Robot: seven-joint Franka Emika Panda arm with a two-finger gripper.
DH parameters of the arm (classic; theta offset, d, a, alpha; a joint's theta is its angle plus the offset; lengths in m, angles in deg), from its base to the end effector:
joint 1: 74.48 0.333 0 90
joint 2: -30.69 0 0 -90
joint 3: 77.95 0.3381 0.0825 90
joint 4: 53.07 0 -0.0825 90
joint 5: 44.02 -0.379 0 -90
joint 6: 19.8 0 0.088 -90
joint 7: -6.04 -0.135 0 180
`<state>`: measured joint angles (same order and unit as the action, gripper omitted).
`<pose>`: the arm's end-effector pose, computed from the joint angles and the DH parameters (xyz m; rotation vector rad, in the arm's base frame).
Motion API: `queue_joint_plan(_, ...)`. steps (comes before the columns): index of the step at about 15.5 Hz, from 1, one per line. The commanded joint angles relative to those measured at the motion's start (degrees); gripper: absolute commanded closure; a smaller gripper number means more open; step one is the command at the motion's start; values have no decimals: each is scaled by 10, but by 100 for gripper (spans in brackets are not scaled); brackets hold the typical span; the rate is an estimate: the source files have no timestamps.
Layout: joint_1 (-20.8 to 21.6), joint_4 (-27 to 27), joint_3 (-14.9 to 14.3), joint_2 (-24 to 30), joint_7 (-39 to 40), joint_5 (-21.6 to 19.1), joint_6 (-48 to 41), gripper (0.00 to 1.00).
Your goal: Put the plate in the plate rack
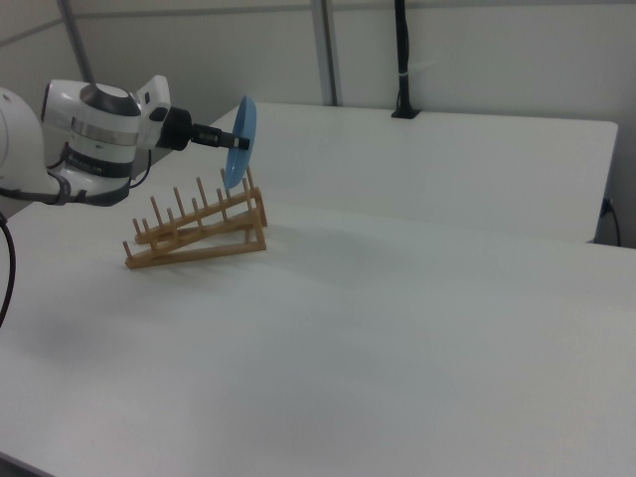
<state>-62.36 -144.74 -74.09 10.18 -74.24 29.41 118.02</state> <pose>0.7029 0.1689 0.4872 2.3870 -0.3728 1.3493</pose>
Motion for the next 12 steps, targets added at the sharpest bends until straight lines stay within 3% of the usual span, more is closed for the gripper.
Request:
queue_joint_plan(1,6,-27,-4,31,-11,14,-8,100)
queue_joint_plan(12,21,-41,-3,14,-11,33,-20,98)
